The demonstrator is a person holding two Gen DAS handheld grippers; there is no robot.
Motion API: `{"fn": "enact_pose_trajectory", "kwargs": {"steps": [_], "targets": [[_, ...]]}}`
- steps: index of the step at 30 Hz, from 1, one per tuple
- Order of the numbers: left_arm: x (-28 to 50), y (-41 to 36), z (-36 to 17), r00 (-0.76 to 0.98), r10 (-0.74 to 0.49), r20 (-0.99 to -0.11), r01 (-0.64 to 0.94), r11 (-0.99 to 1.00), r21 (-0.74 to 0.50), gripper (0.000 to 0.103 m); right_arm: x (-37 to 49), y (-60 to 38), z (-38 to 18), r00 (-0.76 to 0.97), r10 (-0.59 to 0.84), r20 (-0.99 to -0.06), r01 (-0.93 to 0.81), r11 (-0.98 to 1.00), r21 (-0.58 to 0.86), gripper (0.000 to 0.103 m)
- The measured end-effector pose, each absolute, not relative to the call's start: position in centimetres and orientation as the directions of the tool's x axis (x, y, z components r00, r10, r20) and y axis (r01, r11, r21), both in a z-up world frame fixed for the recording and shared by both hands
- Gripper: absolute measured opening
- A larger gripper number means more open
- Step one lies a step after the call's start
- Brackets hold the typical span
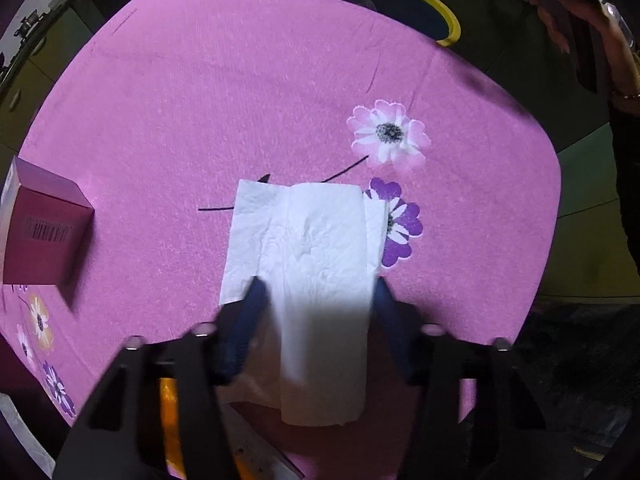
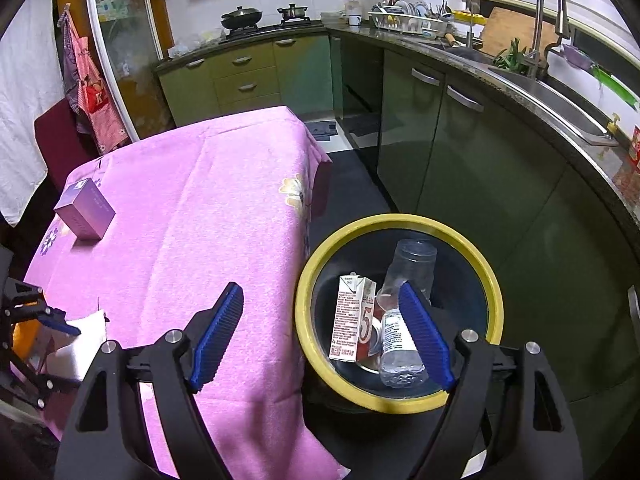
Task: Collect trash
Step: 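Grasp the white tissue paper with the left gripper and lift it, then carry the tissue over the bin and drop it in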
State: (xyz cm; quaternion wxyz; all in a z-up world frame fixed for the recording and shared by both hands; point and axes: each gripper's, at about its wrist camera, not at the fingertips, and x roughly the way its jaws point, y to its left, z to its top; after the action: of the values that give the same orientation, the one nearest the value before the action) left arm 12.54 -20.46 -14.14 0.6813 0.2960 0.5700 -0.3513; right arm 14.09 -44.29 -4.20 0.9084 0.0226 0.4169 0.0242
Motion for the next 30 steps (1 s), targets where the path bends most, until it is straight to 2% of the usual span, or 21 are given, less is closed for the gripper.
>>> {"fn": "enact_pose_trajectory", "kwargs": {"steps": [2, 4, 6, 17, 30], "targets": [[12.3, -20.7, -13.9, 0.095, -0.15, -0.984, 0.816, 0.578, -0.009, 0.03, 14.1, -44.2, -4.2, 0.651, 0.067, -0.756, -0.028, 0.997, 0.065, 0.079], [12.2, -20.6, -13.7, 0.084, -0.159, -0.984, 0.814, 0.581, -0.024, 0.012, 14.0, -44.2, -4.2, 0.652, 0.07, -0.755, -0.031, 0.997, 0.066, 0.079], [12.0, -20.6, -13.0, 0.082, -0.174, -0.981, 0.814, 0.58, -0.035, 0.005, 14.0, -44.3, -4.1, 0.652, 0.074, -0.755, -0.033, 0.997, 0.069, 0.079], [13.3, -21.2, -6.8, 0.081, -0.294, -0.952, 0.808, 0.579, -0.11, 0.002, 12.4, -45.3, -3.2, 0.678, 0.068, -0.732, -0.011, 0.997, 0.081, 0.079], [16.2, -27.0, 0.6, 0.161, -0.344, -0.925, 0.852, 0.522, -0.045, 0.002, 7.5, -49.1, -2.3, 0.717, 0.026, -0.697, 0.071, 0.991, 0.111, 0.079]]}}
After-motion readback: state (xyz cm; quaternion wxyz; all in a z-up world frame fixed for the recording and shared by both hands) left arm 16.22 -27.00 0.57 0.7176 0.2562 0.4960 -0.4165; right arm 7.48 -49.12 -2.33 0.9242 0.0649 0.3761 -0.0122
